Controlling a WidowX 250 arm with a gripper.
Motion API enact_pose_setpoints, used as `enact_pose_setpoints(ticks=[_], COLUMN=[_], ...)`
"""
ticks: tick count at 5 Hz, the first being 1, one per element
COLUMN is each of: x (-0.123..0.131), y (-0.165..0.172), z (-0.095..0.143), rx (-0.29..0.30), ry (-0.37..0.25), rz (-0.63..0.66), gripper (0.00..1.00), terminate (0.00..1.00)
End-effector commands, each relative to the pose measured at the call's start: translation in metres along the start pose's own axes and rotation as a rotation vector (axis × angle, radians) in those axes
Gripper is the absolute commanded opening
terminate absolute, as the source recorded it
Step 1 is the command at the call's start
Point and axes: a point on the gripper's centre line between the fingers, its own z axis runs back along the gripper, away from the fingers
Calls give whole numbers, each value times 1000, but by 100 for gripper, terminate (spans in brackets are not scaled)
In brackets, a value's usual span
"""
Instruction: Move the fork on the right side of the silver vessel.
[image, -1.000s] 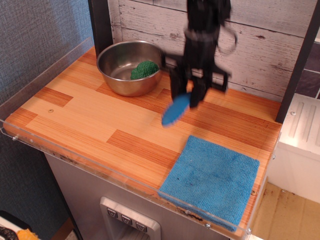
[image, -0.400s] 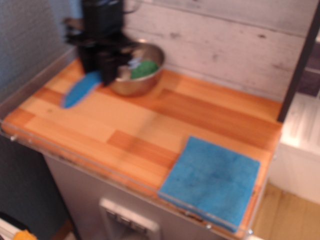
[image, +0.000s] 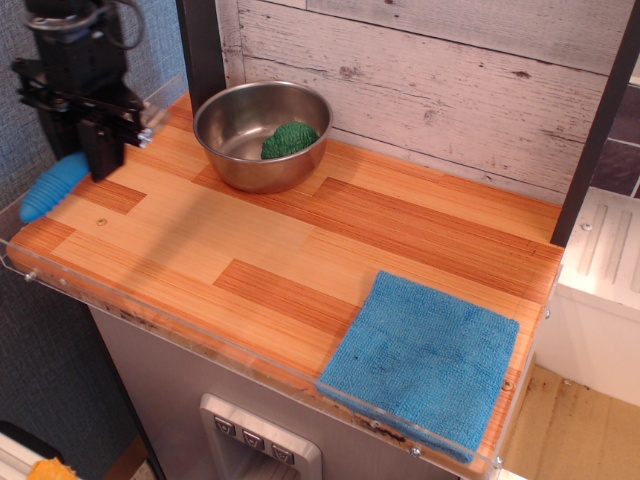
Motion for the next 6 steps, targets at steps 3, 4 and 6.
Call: enact_pose_setpoints(ticks=[3, 4, 6], x=[44, 57, 58], y=[25, 19, 16], z=[-40, -44, -54], rx=[73, 83, 41], ry=[-47, -101, -110], rz=[39, -46, -70], gripper=[0, 0, 100], terminate=[0, 0, 0])
